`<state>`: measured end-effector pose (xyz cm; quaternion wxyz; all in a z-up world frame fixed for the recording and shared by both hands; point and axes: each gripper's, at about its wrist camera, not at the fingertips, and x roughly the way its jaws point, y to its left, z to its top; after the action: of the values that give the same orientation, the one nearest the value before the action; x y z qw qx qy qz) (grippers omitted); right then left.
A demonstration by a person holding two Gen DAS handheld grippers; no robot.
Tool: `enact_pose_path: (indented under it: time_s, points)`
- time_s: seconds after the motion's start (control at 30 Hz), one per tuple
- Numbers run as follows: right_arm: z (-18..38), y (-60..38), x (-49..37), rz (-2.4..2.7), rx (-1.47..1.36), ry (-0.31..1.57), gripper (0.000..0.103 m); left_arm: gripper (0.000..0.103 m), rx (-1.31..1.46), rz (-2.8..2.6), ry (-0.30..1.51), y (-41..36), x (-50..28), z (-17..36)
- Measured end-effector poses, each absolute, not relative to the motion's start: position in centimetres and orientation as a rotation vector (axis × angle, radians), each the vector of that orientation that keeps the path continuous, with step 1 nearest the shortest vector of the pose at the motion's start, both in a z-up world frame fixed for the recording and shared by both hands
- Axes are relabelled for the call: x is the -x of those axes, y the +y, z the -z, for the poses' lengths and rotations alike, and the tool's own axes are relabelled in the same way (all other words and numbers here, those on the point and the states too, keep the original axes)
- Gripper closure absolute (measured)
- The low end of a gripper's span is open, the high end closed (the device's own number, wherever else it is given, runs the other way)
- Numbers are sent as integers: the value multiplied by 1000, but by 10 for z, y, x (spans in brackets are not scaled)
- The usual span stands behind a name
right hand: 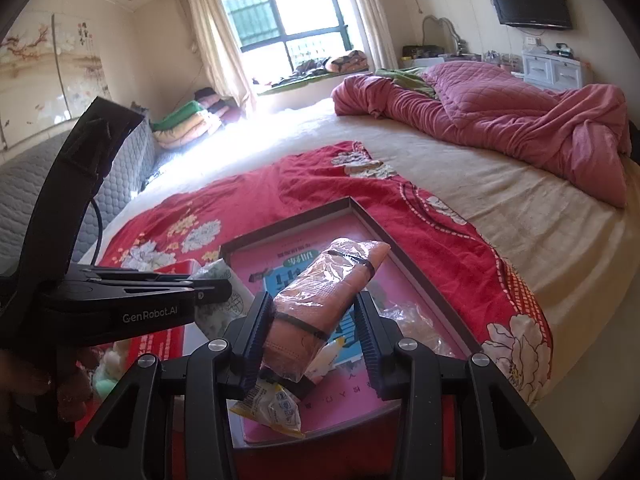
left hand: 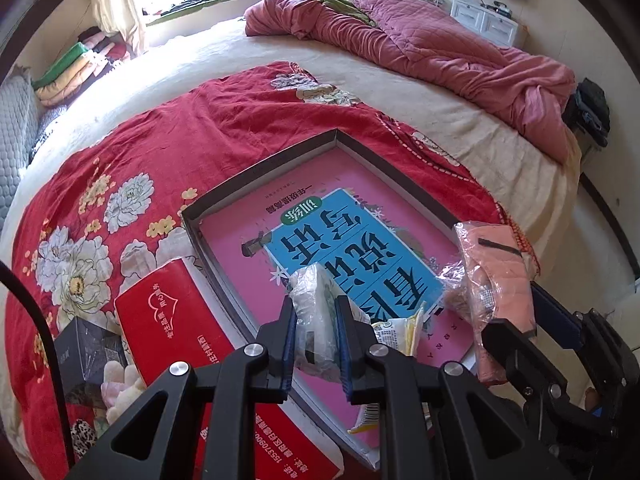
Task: Organize soft objects
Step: 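Carry the packet and the pink roll over the pink book box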
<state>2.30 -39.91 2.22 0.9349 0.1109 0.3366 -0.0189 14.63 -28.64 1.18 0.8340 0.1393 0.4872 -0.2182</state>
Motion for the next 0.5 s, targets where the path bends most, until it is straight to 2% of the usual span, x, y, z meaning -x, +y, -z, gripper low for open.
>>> enact_pose_path:
  time_s: [0.23,0.5]
  points:
    - [3,-400,-32,9,-196,791,59,85,-396,446,1057,-298,-148,5]
    - [23,-402,-39,-21,-232,860,59,85,-377,462,1092,-298,-148,14]
